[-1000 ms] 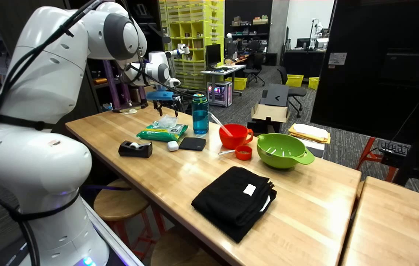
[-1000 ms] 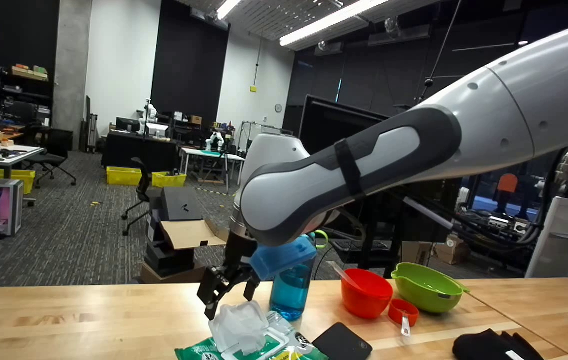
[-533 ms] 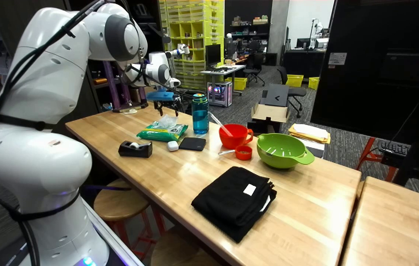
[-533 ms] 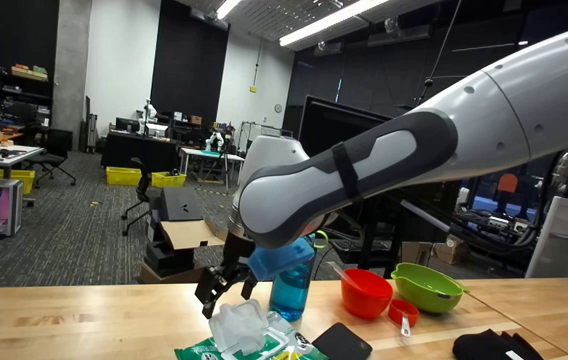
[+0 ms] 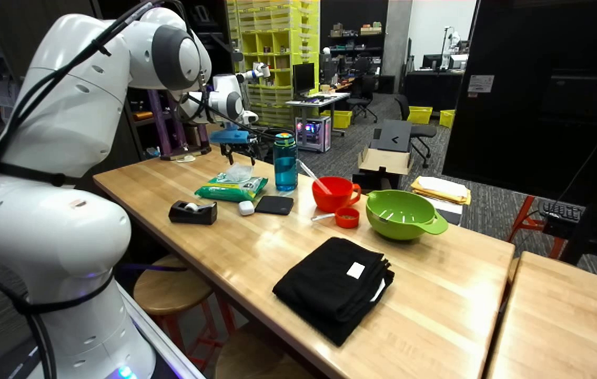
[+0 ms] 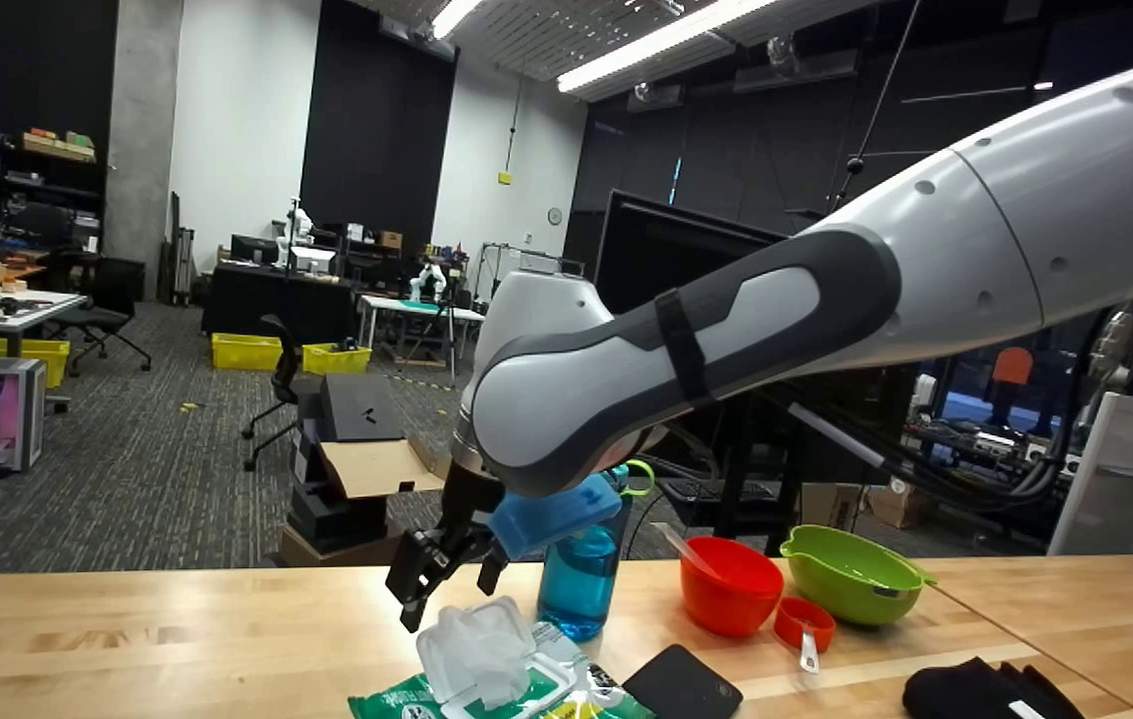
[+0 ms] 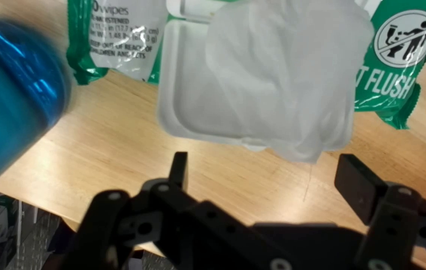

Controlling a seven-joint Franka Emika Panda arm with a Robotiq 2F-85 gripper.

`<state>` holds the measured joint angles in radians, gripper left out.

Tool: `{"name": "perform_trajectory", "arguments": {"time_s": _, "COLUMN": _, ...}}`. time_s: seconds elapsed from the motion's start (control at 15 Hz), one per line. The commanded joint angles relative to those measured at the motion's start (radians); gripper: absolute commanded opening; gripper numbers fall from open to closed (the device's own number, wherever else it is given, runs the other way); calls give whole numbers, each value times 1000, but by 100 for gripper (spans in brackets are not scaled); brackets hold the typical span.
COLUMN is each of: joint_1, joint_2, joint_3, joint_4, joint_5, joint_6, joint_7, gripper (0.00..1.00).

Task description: Close the pack of wipes

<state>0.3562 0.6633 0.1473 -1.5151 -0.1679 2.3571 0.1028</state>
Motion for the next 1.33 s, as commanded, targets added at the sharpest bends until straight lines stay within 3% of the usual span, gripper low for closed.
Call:
{"name": "perform_trajectory", "arguments": {"time_s": 0.0, "joint_1": 15, "joint_2": 17, "joint_3": -10, "joint_4": 26, "joint_5": -1, "joint_6": -21, "joint_7": 4, "gripper": 100}}
{"name": "perform_trajectory", "arguments": {"time_s": 0.87, "joint_1": 32, "joint_2": -14, "joint_3": -11, "joint_4": 56, "joint_5": 0, "joint_6": -122, "joint_7": 38, "gripper": 100}}
{"name": "perform_trajectory", "arguments": {"time_s": 1.27, "joint_1": 31, "joint_2": -9, "joint_3": -15, "joint_4": 53, "joint_5": -15, "joint_6": -91, "joint_7": 25, "gripper": 100}}
